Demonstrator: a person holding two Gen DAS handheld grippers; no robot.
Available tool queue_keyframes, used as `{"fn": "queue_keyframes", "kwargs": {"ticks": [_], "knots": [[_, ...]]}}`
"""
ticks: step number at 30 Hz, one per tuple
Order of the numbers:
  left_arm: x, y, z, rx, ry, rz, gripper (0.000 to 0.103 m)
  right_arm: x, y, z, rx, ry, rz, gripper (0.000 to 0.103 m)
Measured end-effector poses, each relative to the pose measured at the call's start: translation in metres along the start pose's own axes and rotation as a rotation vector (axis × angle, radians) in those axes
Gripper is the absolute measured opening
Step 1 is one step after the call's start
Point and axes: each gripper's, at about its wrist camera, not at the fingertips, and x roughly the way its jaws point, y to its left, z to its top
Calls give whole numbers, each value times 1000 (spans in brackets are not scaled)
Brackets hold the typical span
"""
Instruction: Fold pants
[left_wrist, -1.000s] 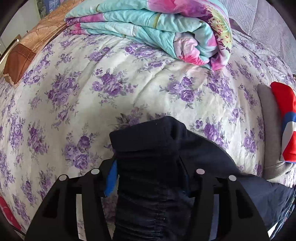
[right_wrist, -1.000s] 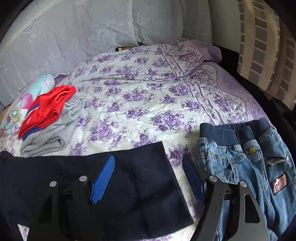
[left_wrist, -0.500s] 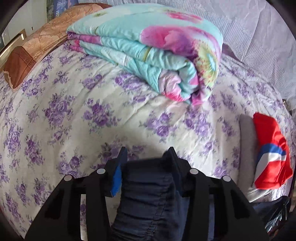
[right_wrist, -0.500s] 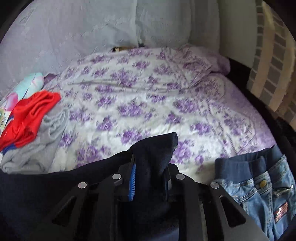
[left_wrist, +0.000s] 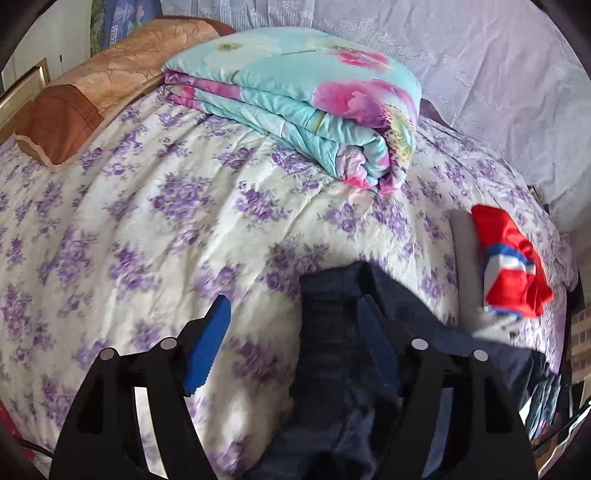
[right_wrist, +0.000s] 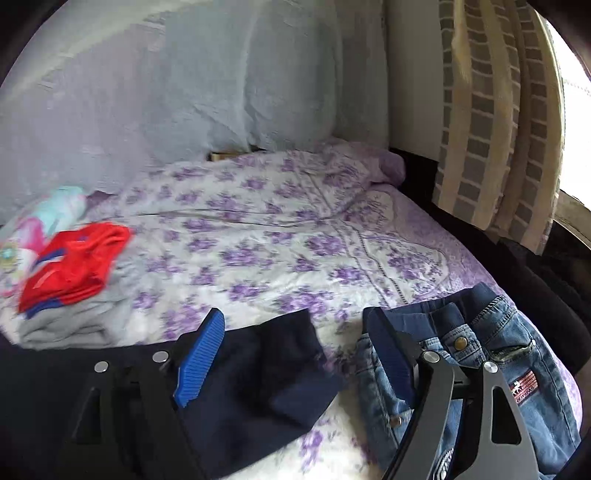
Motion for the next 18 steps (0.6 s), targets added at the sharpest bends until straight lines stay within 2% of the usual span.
{"fn": "queue_keyframes", "kwargs": {"ticks": [2,5,9,12,14,16,18], "knots": [[-25,7,-41,52,-11,1,69,-49,5,-23,-34,-16,125,87],[-47,19,-110,76,10,-52,69,-108,14,-66,-65,-21,244,92],[-46,28,-179,55,55,-122,69,-166,15,-126,-70,-20,319,92],[-25,23,-197,32,108,-197,69,-204,7,-158,-41,-34,350,92],[-1,11,-199,27,146,-226,69,-234,-7,-172,0,-66,415,92],[7,-1,-195,44,79,-193,71,-267,-22,-182,28,-107,529,92],[12,-7,-190,30,57,-185,68,-291,-38,-192,30,-92,711,93]]}}
